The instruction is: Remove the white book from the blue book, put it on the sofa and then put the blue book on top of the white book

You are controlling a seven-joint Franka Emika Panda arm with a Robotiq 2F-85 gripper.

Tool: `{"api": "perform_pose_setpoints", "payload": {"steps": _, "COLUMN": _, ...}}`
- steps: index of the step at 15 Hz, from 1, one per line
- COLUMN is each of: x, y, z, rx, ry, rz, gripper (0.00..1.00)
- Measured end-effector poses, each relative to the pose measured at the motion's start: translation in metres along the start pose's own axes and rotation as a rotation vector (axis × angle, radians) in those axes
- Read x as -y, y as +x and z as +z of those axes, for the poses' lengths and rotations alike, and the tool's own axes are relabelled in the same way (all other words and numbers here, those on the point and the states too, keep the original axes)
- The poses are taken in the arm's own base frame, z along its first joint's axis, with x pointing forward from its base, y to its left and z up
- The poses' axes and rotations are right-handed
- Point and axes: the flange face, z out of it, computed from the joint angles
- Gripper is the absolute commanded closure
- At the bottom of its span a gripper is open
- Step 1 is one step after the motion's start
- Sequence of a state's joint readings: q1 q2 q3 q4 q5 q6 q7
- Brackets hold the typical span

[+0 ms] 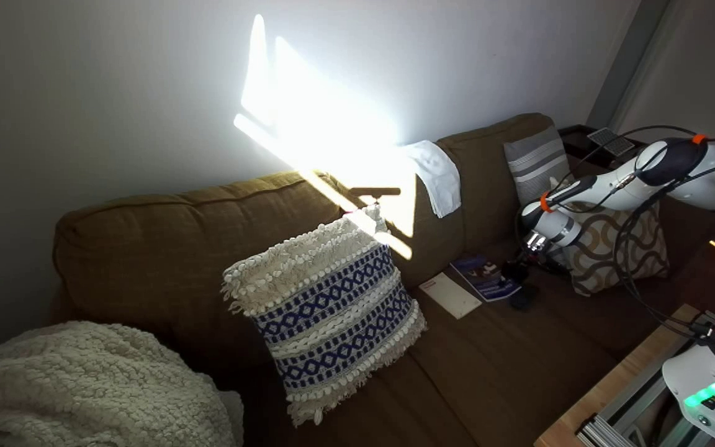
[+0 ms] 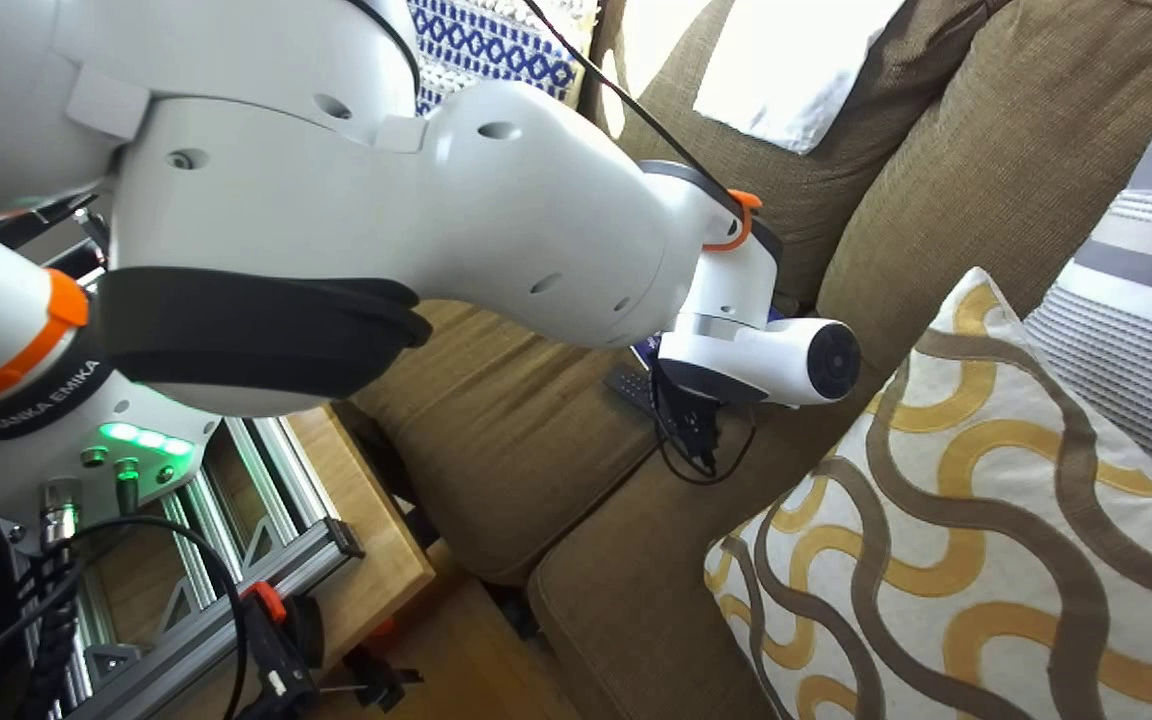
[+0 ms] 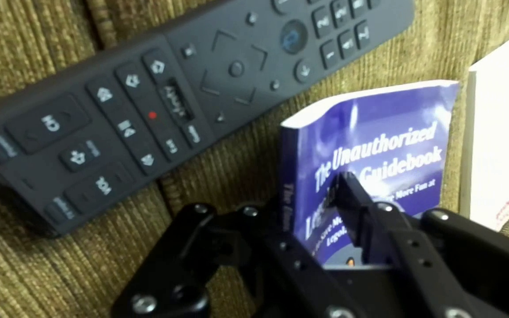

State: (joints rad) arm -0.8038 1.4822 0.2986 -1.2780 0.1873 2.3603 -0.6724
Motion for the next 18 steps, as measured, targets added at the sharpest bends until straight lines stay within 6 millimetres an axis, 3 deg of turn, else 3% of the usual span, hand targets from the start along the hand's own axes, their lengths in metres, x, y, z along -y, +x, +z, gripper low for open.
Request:
{"api": "perform_pose_setpoints", "payload": {"steps": 10, "x": 0.020, "y": 0.017, "z": -0.020, "rx": 0.028, "ry": 0.071, "rz": -0.102, "gripper": 0.97}}
{"api": "perform_pose_setpoints", "payload": {"steps": 18, "x": 0.069, "y": 0.029, "z": -0.043, "rx": 0.027, "ry": 0.108, "rz": -0.234, "gripper": 0.97}}
